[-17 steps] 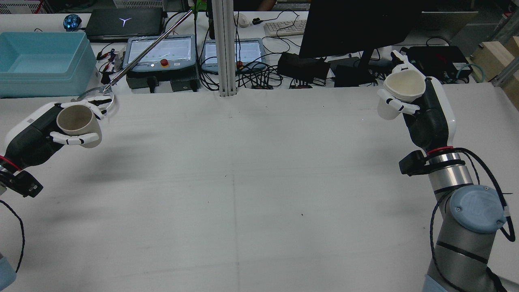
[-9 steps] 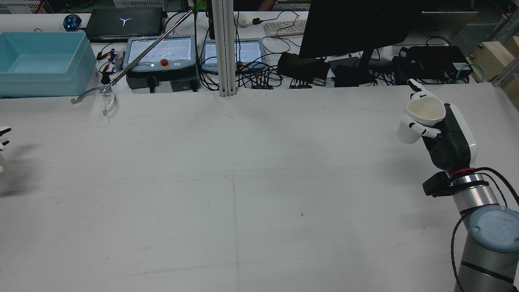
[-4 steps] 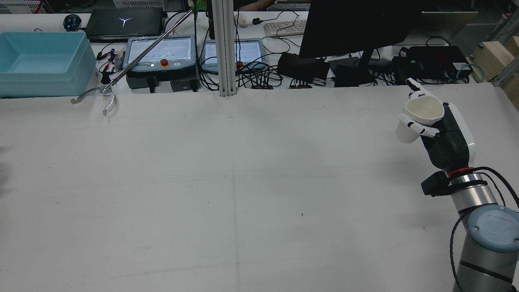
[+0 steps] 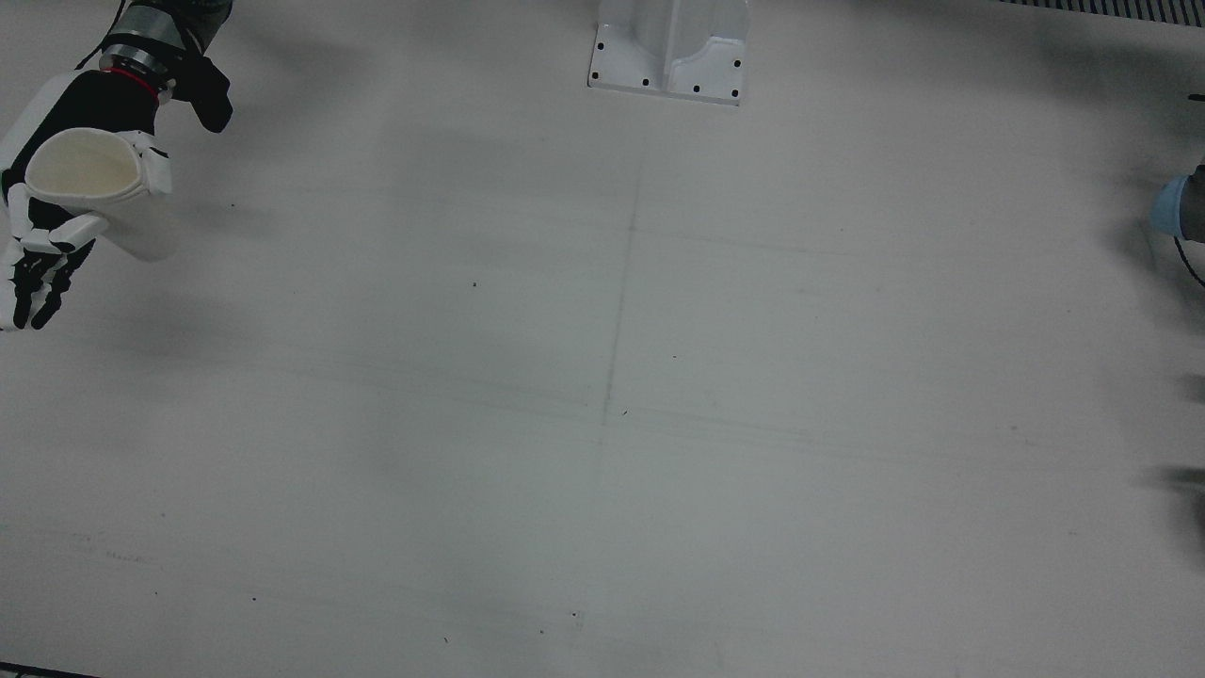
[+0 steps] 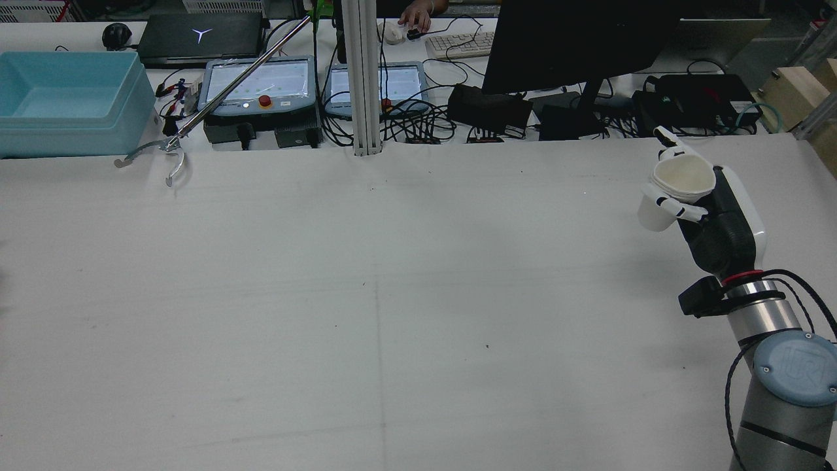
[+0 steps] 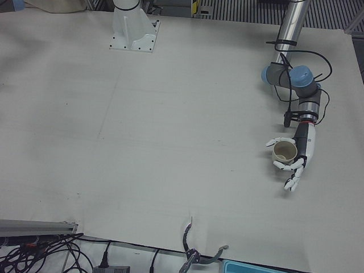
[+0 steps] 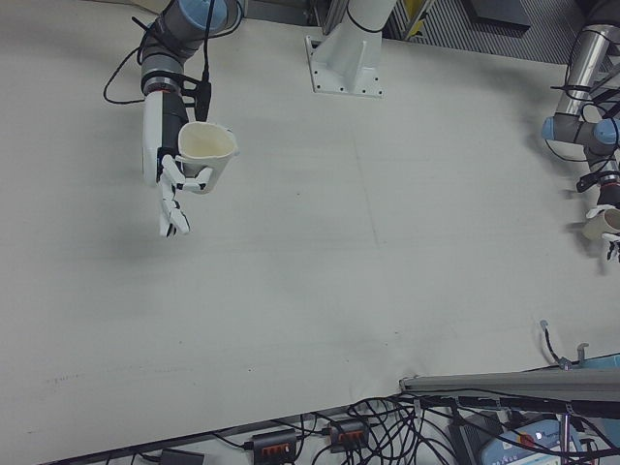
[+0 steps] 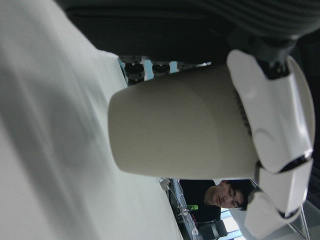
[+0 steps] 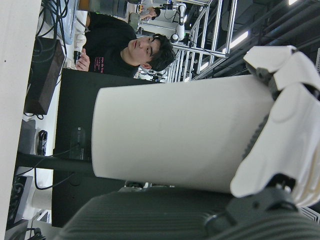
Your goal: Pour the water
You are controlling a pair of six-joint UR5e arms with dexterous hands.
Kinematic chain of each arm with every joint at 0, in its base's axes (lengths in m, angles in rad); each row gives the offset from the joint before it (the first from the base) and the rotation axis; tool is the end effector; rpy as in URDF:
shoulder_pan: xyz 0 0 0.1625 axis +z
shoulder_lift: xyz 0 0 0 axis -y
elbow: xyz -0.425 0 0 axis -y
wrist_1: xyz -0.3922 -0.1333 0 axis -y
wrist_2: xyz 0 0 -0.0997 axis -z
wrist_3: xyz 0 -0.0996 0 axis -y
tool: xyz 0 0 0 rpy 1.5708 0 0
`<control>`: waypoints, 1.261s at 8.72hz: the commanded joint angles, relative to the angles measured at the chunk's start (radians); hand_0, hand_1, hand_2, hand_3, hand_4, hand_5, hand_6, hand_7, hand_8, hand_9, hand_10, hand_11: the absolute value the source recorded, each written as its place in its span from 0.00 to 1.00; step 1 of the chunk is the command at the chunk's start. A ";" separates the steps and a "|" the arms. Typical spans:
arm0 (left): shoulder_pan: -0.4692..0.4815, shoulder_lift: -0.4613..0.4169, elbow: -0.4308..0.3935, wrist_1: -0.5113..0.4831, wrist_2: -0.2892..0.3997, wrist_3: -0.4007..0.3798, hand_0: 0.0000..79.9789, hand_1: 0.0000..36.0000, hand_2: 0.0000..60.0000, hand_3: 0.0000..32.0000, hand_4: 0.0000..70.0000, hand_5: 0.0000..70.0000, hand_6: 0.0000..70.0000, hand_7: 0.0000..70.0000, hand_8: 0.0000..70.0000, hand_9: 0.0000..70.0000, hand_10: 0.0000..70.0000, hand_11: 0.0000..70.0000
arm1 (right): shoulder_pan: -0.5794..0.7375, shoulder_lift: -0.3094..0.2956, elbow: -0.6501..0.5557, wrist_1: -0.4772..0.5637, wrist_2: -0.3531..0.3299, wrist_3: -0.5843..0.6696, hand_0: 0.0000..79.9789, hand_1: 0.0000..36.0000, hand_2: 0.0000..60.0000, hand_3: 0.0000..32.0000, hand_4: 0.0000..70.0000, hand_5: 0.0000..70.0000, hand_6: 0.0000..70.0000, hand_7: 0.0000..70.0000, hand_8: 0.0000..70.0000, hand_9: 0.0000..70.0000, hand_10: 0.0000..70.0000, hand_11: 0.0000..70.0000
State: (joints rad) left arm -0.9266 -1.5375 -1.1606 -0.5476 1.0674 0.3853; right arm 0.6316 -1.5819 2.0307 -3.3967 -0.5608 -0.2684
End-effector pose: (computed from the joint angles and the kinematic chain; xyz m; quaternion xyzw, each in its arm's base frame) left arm 0.1176 -0.4585 0.8457 0.0724 0.7350 -0.6554 0.1581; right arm -0.2103 -0.4235 0.5049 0.0679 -0.7393 0.6699 0.0082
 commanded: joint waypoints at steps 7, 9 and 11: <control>0.003 -0.023 0.050 0.009 0.011 0.046 0.62 0.38 0.37 0.00 0.71 0.61 0.21 0.22 0.10 0.15 0.16 0.24 | 0.005 0.000 -0.003 -0.001 -0.001 -0.002 0.56 0.56 0.92 0.00 0.39 1.00 0.11 0.21 0.01 0.06 0.06 0.10; 0.006 -0.027 0.053 0.009 0.014 0.043 0.62 0.29 0.16 0.00 0.68 0.63 0.23 0.23 0.10 0.16 0.15 0.23 | 0.008 0.000 -0.001 -0.001 -0.001 -0.002 0.56 0.55 0.91 0.00 0.40 1.00 0.12 0.22 0.02 0.07 0.06 0.10; 0.006 -0.027 0.055 0.009 0.014 0.043 0.62 0.22 0.00 0.00 0.57 0.53 0.21 0.22 0.08 0.13 0.14 0.21 | 0.008 0.002 -0.001 -0.001 -0.001 -0.002 0.56 0.55 0.91 0.00 0.40 1.00 0.12 0.22 0.01 0.06 0.06 0.10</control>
State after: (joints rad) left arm -0.9214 -1.5638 -1.1083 -0.5387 1.0808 0.4285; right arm 0.6390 -1.5816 2.0285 -3.3977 -0.5614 -0.2700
